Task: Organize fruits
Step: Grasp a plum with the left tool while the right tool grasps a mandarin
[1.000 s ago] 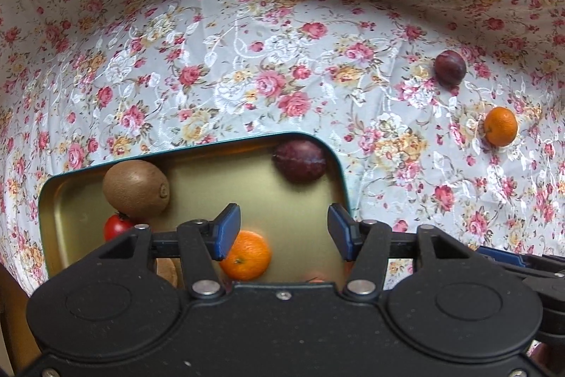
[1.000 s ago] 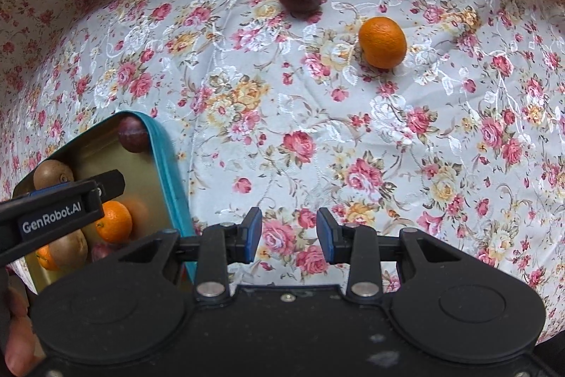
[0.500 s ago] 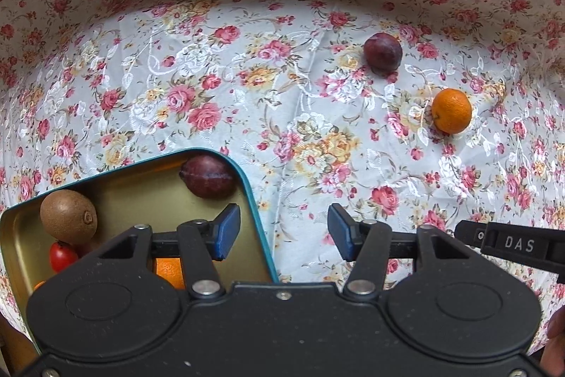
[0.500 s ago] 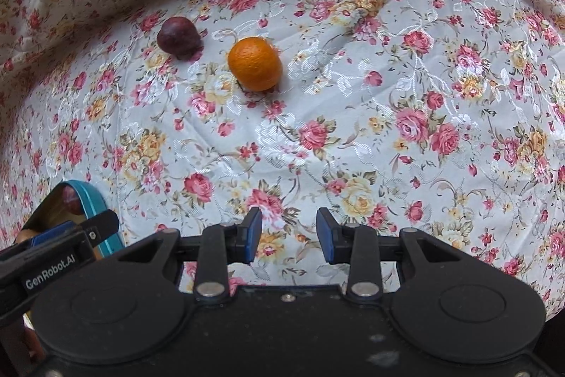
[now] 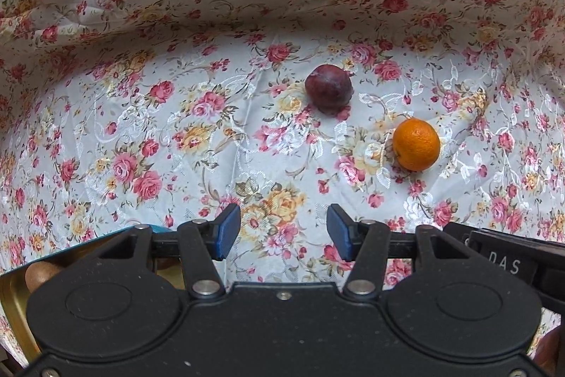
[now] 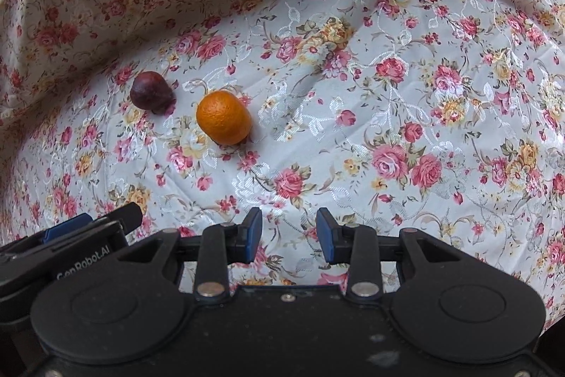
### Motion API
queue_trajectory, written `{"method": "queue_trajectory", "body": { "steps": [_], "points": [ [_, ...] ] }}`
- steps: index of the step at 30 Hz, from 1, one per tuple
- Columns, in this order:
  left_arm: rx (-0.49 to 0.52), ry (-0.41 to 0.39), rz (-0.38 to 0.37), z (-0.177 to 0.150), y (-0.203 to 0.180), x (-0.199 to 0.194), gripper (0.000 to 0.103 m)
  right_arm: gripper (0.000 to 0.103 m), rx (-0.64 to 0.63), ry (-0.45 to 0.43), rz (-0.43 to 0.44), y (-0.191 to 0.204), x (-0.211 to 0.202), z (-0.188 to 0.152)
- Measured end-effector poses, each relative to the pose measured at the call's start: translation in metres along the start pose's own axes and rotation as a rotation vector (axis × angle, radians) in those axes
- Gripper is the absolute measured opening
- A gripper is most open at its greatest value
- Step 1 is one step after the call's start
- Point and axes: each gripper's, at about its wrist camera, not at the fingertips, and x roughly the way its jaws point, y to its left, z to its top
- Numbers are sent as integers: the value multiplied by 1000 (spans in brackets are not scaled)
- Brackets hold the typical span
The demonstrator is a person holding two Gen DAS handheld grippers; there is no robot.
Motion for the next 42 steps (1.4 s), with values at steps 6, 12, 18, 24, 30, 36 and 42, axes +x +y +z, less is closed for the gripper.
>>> {"method": "queue_trajectory", "body": {
  "steps": [6,12,18,24,30,36,42],
  "points": [
    [-34,-32,-29,27,6,1,59,35,11,-68,84,11,-4,27],
    [-28,-64,-48,54,5,1,59,33,-22,-99,144,26,0,45],
    [-15,-63,-57,75,3,11,59,33,-55,-106,115,34,14,48],
    [-32,-45,-104,88,-4,27,59,34,-91,-146,65,35,19,48],
    [-39,-23,-115,94,-12,41,59,37,-91,-176,62,33,24,48],
    [-34,3,-113,97,-21,55,59,41,-108,-176,23,35,35,46],
    [2,-15,-69,99,-34,60,56,42,-89,-157,63,29,41,46]
  ]
}}
